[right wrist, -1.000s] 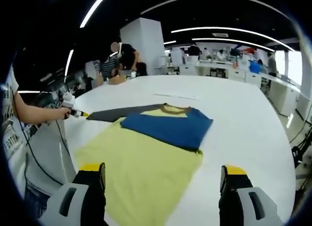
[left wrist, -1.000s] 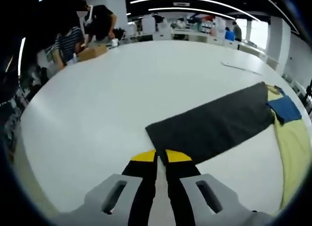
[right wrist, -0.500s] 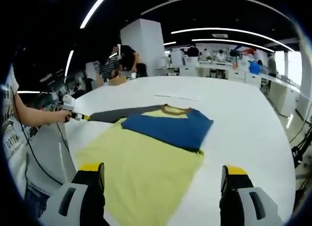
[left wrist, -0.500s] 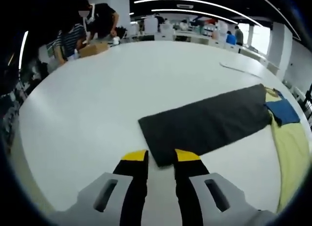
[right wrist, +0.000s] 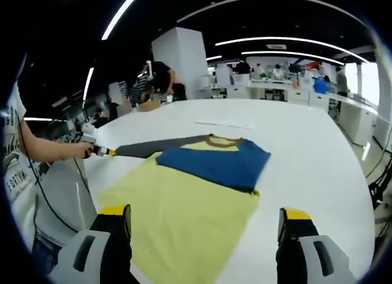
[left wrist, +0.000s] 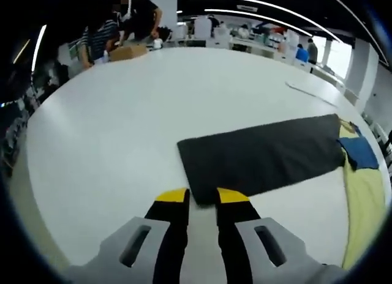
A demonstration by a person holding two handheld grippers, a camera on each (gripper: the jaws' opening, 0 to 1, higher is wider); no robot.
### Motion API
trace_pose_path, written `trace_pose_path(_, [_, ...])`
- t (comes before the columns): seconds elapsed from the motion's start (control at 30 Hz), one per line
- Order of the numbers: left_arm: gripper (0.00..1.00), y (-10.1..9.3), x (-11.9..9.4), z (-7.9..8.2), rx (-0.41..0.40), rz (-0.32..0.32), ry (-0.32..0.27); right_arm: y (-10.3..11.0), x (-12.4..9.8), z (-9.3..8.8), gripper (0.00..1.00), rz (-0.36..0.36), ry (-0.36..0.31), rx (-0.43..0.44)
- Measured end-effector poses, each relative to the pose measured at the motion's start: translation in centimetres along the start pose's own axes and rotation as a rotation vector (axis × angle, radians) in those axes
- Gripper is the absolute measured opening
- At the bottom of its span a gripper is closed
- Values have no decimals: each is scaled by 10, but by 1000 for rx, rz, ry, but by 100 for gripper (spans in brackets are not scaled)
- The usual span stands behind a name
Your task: Fold the garment on the visible template until the final outline fits inside the template.
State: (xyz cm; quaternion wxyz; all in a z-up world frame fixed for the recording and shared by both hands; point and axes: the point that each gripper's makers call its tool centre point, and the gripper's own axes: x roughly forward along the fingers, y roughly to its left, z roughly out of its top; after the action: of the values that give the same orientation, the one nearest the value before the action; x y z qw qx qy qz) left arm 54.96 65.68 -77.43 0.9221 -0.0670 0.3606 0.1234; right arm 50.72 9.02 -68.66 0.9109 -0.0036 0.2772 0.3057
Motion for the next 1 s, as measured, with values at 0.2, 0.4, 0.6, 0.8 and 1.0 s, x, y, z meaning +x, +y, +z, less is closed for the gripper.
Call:
trace_pose_path(0.2, [8, -2, 1, 0, -20, -1, 10, 0, 1, -3, 99, -4, 6, -1])
trace_pose_path(0.4, [1, -3, 0, 2, -14, 0, 22, 0, 0, -3, 99, -3, 4, 0])
trace_pose_path(0.6, [0, -4, -2, 4, -28, -6, 14, 2, 1, -3, 99, 5, 6, -9])
trace_pose_path(0.8, [0, -5, -6, 10, -21, -15, 2, 5, 0, -2, 99, 14, 3, -18])
trace_pose_path(1.0, [0, -7, -10, 17, -39, -29, -17, 8, -1, -2, 99, 23, 4, -26])
